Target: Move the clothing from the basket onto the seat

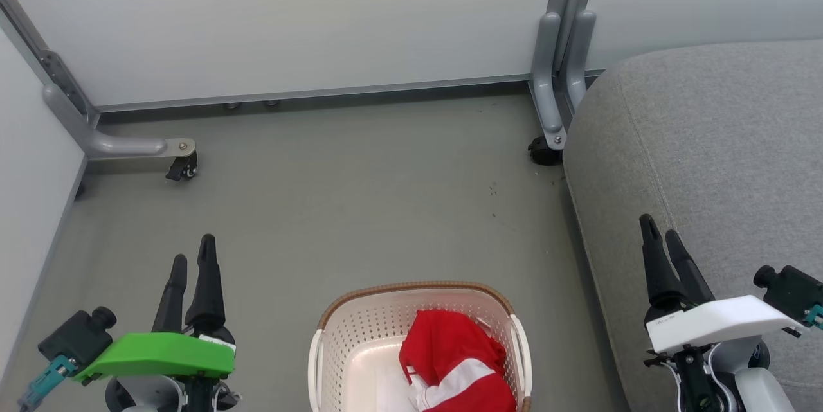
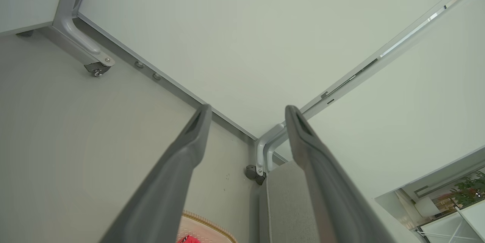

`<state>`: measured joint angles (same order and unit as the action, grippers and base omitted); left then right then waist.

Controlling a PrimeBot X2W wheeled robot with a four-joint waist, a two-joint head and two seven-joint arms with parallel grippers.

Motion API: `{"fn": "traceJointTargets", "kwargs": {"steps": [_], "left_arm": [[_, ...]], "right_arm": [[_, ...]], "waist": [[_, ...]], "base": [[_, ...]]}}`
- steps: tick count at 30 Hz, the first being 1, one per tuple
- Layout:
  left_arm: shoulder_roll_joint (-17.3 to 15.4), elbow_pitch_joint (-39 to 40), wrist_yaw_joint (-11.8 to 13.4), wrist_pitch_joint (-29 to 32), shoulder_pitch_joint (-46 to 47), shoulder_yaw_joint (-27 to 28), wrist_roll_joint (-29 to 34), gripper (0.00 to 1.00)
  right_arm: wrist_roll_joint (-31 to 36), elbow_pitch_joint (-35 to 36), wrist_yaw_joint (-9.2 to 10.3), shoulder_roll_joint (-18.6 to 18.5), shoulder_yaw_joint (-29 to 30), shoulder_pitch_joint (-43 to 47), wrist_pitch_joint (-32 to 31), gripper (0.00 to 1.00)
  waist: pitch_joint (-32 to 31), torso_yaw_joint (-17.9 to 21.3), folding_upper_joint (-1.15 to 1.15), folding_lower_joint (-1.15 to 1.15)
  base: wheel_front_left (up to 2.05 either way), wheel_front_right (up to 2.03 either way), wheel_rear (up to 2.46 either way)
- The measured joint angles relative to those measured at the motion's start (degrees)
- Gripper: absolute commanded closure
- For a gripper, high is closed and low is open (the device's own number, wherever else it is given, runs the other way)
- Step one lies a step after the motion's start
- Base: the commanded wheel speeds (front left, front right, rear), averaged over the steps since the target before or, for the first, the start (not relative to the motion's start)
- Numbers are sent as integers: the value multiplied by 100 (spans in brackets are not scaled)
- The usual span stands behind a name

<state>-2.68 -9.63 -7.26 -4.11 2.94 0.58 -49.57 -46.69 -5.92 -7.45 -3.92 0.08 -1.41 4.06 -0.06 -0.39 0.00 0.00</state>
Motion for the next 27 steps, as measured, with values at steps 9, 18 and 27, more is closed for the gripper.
{"fn": "traceJointTargets", "kwargs": {"steps": [9, 18, 27], "left_arm": [[0, -7, 5, -154, -3, -74, 717, 0], [0, -54, 47, -303, -5, -169, 1350, 0], [0, -154, 70, -437, -9, -265, 1950, 0]], "right_arm": [[708, 46, 0, -21, -133, 26, 153, 0], [1321, 36, 0, -29, -227, 111, 307, 0], [1875, 37, -1, -14, -282, 130, 360, 0]], "waist": [[9, -15, 0, 0], [2, -38, 0, 0], [-6, -49, 0, 0]], "base": [[0, 0, 0], [0, 0, 0], [0, 0, 0]]}}
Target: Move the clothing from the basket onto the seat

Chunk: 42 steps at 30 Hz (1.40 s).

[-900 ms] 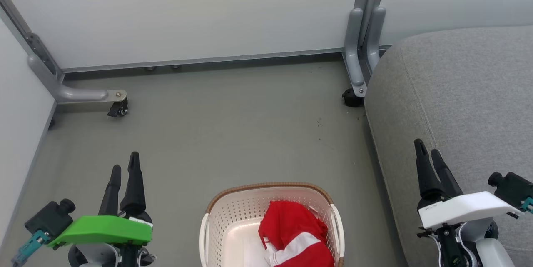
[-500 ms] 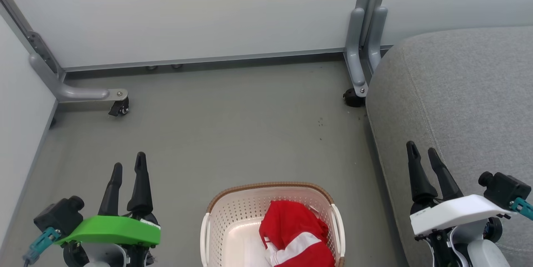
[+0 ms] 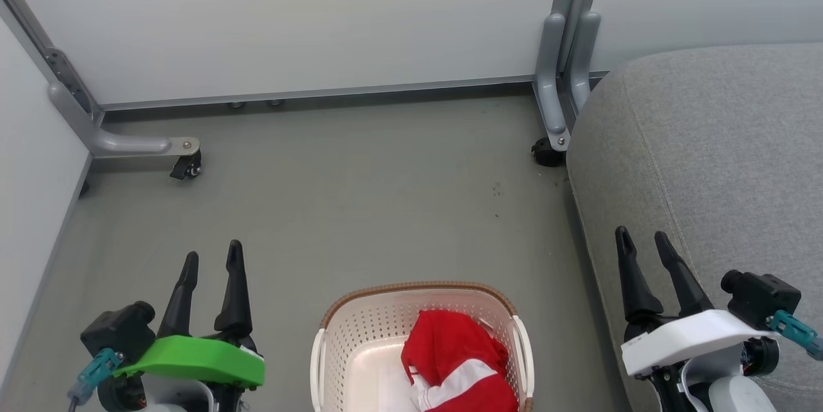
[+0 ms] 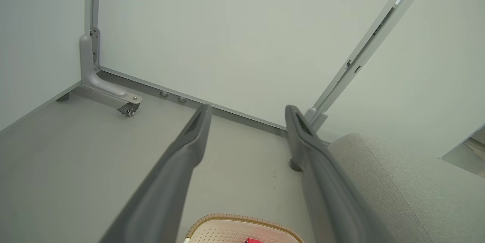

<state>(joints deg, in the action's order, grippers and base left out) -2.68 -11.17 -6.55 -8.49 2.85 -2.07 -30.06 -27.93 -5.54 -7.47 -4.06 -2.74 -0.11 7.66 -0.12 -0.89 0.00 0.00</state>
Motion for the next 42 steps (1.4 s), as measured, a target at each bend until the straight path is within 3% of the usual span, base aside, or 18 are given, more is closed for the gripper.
{"fn": "traceJointTargets", "kwargs": {"steps": [42], "left_arm": [[-3, -553, 169, -521, -13, -243, 1926, 0]], "right_arm": [[1826, 40, -1, 125, -18, 237, 0, 0]], "waist": [[4, -39, 0, 0]], "base": [[0, 0, 0]]}}
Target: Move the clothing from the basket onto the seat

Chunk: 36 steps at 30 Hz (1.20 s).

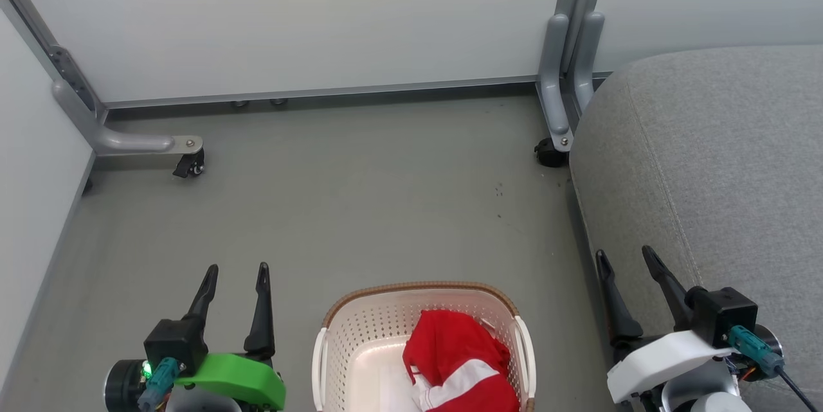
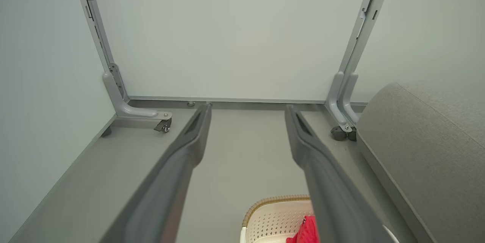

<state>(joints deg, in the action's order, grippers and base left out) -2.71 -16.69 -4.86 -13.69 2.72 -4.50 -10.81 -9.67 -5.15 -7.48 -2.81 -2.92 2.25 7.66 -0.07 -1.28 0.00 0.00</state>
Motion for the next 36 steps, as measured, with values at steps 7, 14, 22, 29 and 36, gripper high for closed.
{"fn": "traceJointTargets", "kwargs": {"steps": [7, 14, 22, 29, 36], "left_arm": [[0, -42, 56, -76, -6, -46, 186, 0], [0, -123, 85, -144, -12, -79, 382, 0], [-1, -178, 102, -144, -12, -74, 327, 0], [-1, -156, 130, -144, -11, -68, 327, 0], [-4, -196, 126, -144, 165, -346, 348, 0]], "right_arm": [[168, 30, 0, 0, -26, 27, 52, 0], [204, 37, -1, 0, -69, 72, 93, 0], [148, 56, -1, 0, -68, 78, 92, 0], [122, 56, -1, 0, -56, 77, 92, 0], [96, 254, -1, -1, -36, -48, 47, 0]], "waist": [[-17, -4, 0, 0], [-25, -5, 0, 0], [-28, -13, 0, 0], [-29, -13, 0, 0], [121, 18, 0, 0]], "base": [[0, 0, 0], [0, 0, 0], [0, 0, 0], [0, 0, 0], [0, 0, 0]]}}
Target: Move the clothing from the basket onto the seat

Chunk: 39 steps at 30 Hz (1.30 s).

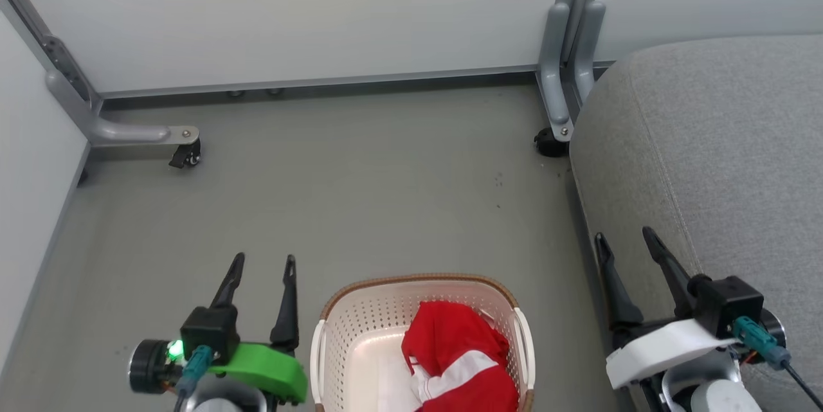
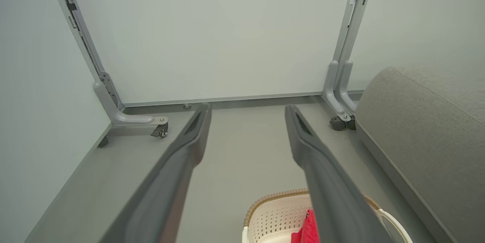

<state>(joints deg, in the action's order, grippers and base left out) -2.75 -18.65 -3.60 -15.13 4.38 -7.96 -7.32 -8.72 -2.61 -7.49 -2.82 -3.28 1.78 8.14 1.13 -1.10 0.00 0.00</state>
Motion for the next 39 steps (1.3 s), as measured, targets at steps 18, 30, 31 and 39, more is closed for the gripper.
{"fn": "traceJointTargets", "kwargs": {"steps": [18, 30, 31, 39], "left_arm": [[4, -1748, 3, 108, 2164, -2624, -954, 0], [12, -2997, 125, 457, 3229, -3896, -1701, 0], [9, -3122, 171, 474, 3371, -3919, -1736, 0], [14, -4096, 309, 446, 4335, -3968, -1829, 0]], "right_arm": [[54, 756, 0, 0, 14, -1087, 56, 0], [-68, 970, 0, -5, -102, -1643, 344, 0], [-86, 994, 0, -7, -121, -1695, 366, 0], [-178, 1060, 0, -7, -303, -2036, 538, 0]], "waist": [[1726, 274, 0, 0], [3170, 650, 0, -1], [3305, 684, 0, -1], [4289, 925, 0, -1]], "base": [[0, 0, 0], [0, 0, 0], [0, 0, 0], [0, 0, 0]]}}
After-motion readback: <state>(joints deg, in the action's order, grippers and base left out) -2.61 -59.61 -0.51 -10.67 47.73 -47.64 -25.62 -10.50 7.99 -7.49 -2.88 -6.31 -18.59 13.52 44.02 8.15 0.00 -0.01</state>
